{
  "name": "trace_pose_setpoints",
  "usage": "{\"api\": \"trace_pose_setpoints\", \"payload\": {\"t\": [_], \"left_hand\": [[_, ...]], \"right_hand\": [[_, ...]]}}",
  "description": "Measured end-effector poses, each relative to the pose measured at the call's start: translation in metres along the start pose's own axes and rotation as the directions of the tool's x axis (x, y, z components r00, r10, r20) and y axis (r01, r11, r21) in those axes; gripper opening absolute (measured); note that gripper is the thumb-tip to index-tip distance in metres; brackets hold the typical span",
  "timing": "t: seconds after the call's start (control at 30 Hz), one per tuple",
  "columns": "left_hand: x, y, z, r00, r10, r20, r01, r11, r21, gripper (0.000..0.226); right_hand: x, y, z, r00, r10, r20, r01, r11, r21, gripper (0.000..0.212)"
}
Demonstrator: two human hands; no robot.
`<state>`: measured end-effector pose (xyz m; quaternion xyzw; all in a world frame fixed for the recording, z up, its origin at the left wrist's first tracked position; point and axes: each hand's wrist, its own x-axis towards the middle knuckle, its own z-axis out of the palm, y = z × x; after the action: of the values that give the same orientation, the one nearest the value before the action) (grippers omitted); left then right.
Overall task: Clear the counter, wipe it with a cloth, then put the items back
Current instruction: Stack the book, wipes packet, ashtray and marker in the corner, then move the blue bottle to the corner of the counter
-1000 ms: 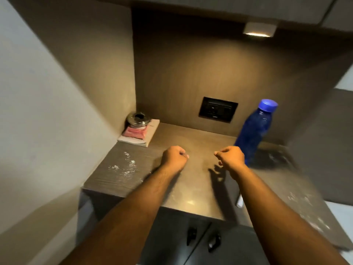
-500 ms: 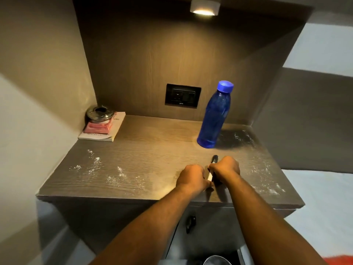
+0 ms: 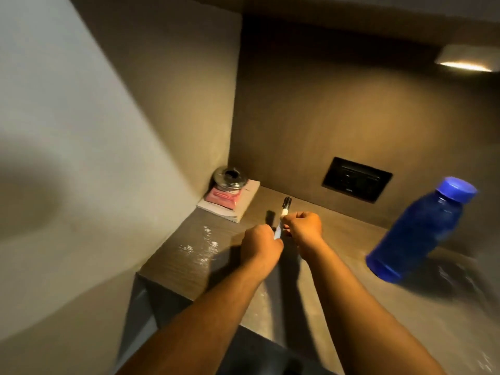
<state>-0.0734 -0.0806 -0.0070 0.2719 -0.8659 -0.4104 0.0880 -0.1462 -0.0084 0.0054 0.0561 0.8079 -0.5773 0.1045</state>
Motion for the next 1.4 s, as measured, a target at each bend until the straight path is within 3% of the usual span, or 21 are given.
{"api": "trace_pose_setpoints", "payload": {"t": [0.07,0.2,0.53,0.7,0.93,1.1,1.2,1.27,1.33,1.4], "left_hand": [[0.024,-0.011,-0.018,0.998,-0.019,-0.058,0.02,1.0,0.009,0.016],[0.06,-0.029,-0.041,0.993,-0.037,-0.115,0.043,0.997,0.056,0.017],[0.108,-0.045,-0.036,0.991,-0.042,-0.124,0.056,0.992,0.114,0.019],[0.112,-0.051,-0.037,0.988,-0.062,-0.138,0.075,0.993,0.089,0.021],[0.082,-0.053,-0.04,0.992,0.035,-0.123,-0.029,0.998,0.053,0.02],[0.04,-0.031,-0.02,0.993,0.12,0.015,-0.12,0.993,0.022,0.014],[0.016,-0.005,0.0,0.971,0.181,0.155,-0.176,0.983,-0.047,0.015],[0.002,0.017,0.019,0.94,0.253,0.231,-0.24,0.967,-0.083,0.029],[-0.012,0.039,0.037,0.912,0.302,0.278,-0.279,0.953,-0.121,0.038],[-0.022,0.06,0.056,0.886,0.33,0.326,-0.291,0.943,-0.163,0.043]], "right_hand": [[0.01,-0.011,0.031,0.997,-0.044,0.061,0.045,0.999,-0.018,0.011],[0.032,-0.019,0.074,0.984,-0.095,0.153,0.112,0.988,-0.106,0.01],[0.069,-0.016,0.101,0.938,-0.195,0.285,0.282,0.91,-0.303,0.038],[0.073,-0.013,0.102,0.92,-0.231,0.317,0.333,0.887,-0.32,0.032],[0.052,0.017,0.047,0.987,-0.12,0.11,0.136,0.979,-0.15,0.014],[0.008,0.042,-0.035,0.985,-0.049,-0.166,0.051,0.999,0.006,0.011],[-0.02,0.056,-0.085,0.897,-0.002,-0.443,-0.002,1.0,-0.007,0.024],[-0.034,0.06,-0.117,0.764,0.017,-0.645,-0.026,1.0,-0.005,0.046],[-0.043,0.058,-0.146,0.668,0.001,-0.744,0.001,1.0,0.002,0.068],[-0.04,0.053,-0.171,0.653,-0.054,-0.755,0.035,0.999,-0.041,0.091]]}}
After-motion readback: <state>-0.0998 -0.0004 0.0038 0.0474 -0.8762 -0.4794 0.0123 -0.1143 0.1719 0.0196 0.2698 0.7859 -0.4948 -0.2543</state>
